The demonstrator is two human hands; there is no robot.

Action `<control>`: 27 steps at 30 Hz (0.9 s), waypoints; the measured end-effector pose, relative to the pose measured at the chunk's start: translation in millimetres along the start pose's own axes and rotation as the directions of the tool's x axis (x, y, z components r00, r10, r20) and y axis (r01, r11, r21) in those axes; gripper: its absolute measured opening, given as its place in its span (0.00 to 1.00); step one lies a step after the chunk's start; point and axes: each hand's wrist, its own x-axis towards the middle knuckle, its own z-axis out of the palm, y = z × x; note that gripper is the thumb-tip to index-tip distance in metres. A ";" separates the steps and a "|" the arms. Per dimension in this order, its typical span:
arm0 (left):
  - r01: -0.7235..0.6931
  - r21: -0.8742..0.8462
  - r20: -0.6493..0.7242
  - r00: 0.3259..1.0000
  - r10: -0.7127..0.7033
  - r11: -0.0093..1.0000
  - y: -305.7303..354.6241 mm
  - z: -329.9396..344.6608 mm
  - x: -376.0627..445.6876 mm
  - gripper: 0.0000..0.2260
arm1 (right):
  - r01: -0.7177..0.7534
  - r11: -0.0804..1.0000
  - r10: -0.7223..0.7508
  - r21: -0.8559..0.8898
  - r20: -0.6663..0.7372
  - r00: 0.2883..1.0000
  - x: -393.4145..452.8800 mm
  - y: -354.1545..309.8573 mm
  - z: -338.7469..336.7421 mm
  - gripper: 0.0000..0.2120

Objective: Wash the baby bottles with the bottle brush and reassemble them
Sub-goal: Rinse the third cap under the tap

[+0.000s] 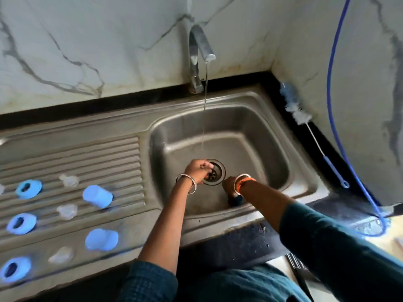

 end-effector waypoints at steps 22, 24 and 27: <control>0.244 -0.086 -0.183 0.949 -0.256 0.966 -64.0 -2.9 36.4 0.11 | 0.260 0.965 -0.230 0.018 -0.416 0.880 47.3 -27.7 -16.9 0.16; 0.138 -0.135 -0.218 0.962 -0.165 0.981 -47.0 -5.1 37.7 0.10 | 0.309 0.939 -0.203 0.149 -0.484 0.851 44.7 -21.9 -39.7 0.13; -0.061 -0.220 -0.270 0.963 -0.001 0.974 -2.1 -19.8 45.9 0.07 | 0.407 0.835 -0.160 0.370 -0.543 0.824 32.7 -6.2 -97.1 0.11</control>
